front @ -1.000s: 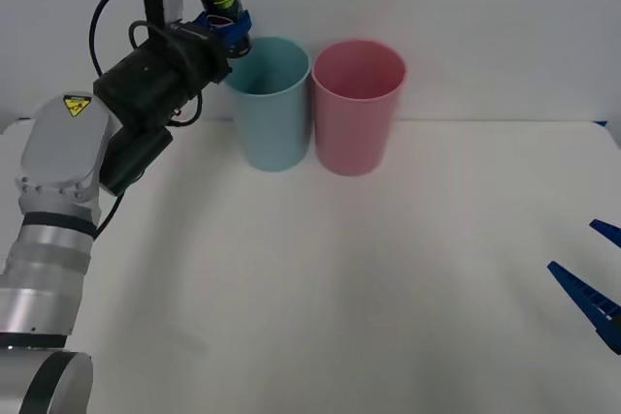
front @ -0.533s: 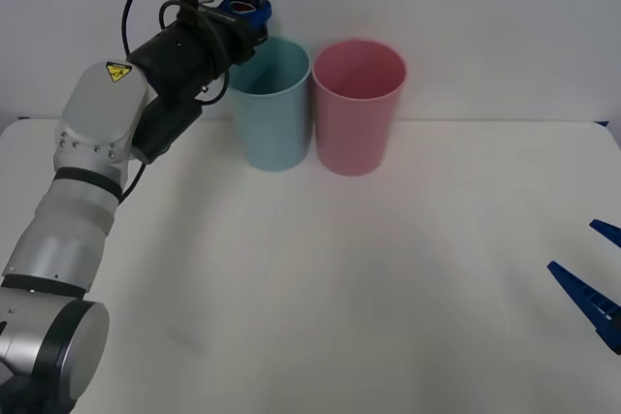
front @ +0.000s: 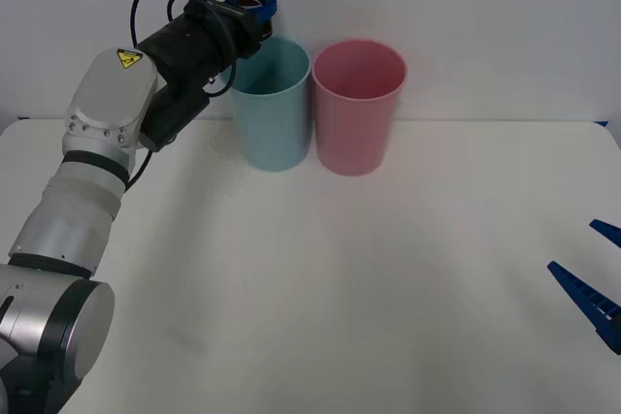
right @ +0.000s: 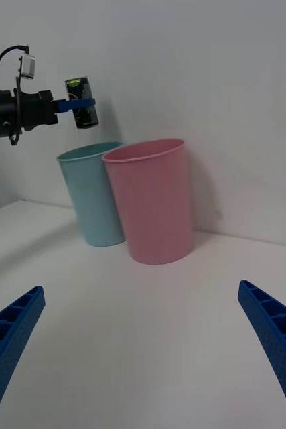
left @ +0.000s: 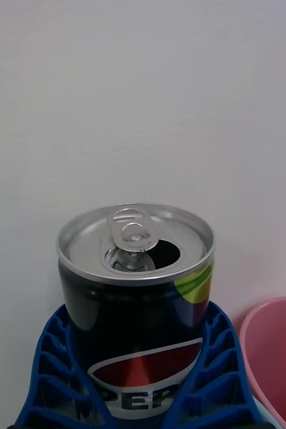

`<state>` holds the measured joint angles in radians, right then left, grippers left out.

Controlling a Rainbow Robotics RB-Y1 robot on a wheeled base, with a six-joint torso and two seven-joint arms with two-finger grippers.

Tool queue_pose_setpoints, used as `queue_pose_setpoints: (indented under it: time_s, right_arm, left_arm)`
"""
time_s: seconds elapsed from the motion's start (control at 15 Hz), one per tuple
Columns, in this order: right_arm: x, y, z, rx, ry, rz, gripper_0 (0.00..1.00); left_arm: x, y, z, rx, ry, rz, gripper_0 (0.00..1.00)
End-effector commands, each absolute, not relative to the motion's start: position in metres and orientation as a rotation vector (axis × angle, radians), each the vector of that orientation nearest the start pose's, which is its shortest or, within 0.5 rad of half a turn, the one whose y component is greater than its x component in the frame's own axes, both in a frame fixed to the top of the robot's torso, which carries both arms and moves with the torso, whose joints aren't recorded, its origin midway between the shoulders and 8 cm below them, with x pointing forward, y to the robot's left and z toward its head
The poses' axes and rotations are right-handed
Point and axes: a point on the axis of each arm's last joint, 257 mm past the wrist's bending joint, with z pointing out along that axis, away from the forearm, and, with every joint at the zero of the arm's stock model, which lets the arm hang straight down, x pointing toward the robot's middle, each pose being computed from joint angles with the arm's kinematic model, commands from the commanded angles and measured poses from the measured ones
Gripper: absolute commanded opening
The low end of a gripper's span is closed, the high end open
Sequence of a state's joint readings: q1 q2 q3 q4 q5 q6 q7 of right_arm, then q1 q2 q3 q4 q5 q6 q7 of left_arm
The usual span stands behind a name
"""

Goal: Grasp the object on the table and drop it into the matching bin: aluminum can to the light blue bin, PET bottle to the pink bin.

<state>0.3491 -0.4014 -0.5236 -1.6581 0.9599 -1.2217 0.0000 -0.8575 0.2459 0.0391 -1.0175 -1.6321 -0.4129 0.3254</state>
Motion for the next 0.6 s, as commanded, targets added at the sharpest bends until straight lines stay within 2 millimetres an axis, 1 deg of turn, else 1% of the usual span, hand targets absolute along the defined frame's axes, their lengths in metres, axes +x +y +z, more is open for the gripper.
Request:
queue_pose_setpoints:
  time_s: [0.07, 0.13, 0.2, 0.27, 0.6]
  right_arm:
    - [0.3423, -0.3297, -0.1689, -0.465, 1.441, 0.567, 1.00]
    - [0.3423, -0.3297, -0.1689, -0.465, 1.441, 0.567, 1.00]
    - [0.3423, -0.3297, -0.1689, -0.465, 1.441, 0.567, 1.00]
    - [0.3423, -0.3297, -0.1689, -0.465, 1.441, 0.567, 1.00]
    - [0.3423, -0.3297, -0.1689, -0.465, 1.441, 0.567, 1.00]
  left_arm:
    - [0.7025, 0.0967, -0.0022, 0.430, 1.389, -0.364, 0.00]
    - [0.7023, 0.0965, -0.0014, 0.429, 1.387, -0.365, 0.00]
    - [0.7024, 0.0965, -0.0015, 0.433, 1.386, -0.360, 0.25]
    - [0.7025, 0.0963, -0.0018, 0.437, 1.385, -0.354, 1.00]
    - [0.7013, 0.0948, -0.0016, 0.445, 1.379, -0.355, 1.00]
